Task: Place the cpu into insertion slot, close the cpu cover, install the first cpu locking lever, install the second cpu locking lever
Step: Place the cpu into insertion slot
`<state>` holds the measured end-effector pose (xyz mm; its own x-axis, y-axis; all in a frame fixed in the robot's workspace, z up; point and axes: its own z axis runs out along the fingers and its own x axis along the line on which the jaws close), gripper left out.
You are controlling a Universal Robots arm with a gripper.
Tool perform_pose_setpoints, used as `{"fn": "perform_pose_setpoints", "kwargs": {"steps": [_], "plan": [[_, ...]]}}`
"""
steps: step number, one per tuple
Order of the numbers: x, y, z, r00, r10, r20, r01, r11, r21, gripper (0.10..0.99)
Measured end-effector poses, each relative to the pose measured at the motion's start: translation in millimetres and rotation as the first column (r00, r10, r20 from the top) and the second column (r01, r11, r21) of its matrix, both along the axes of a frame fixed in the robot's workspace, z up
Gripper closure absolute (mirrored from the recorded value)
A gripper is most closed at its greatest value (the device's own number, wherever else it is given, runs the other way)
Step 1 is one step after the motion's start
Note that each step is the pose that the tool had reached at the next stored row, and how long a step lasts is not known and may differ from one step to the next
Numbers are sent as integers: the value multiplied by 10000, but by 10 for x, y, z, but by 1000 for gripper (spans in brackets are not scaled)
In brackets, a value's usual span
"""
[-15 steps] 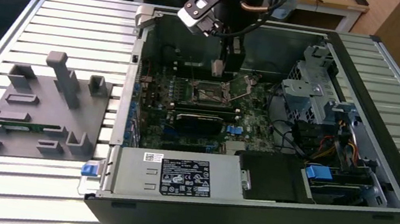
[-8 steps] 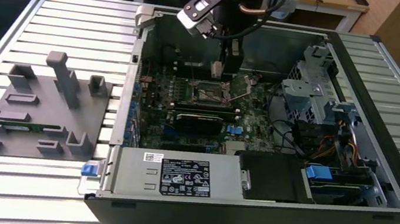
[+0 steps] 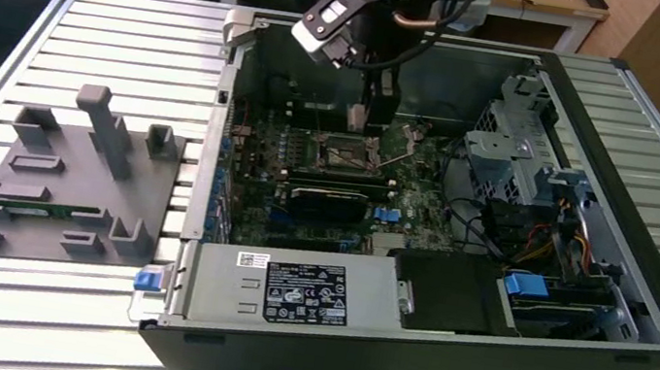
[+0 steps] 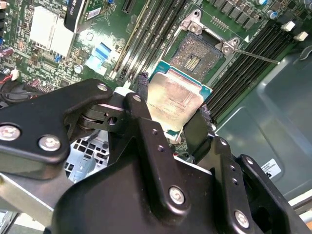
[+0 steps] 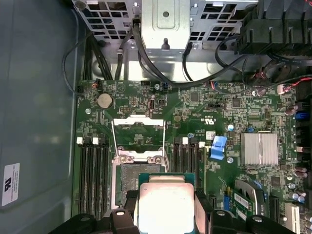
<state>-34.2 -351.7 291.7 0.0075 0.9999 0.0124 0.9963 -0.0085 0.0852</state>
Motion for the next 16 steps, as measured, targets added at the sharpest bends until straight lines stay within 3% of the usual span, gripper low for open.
{"fn": "perform_pose_setpoints", "kwargs": {"steps": [5,13,16], "plan": [[-1,17,-56,10000,-6,-30,6,10000,-2,545],[-13,50,-197,9999,108,-31,-108,9999,2,545],[-13,51,-218,9999,134,-31,-134,9999,3,545]]}}
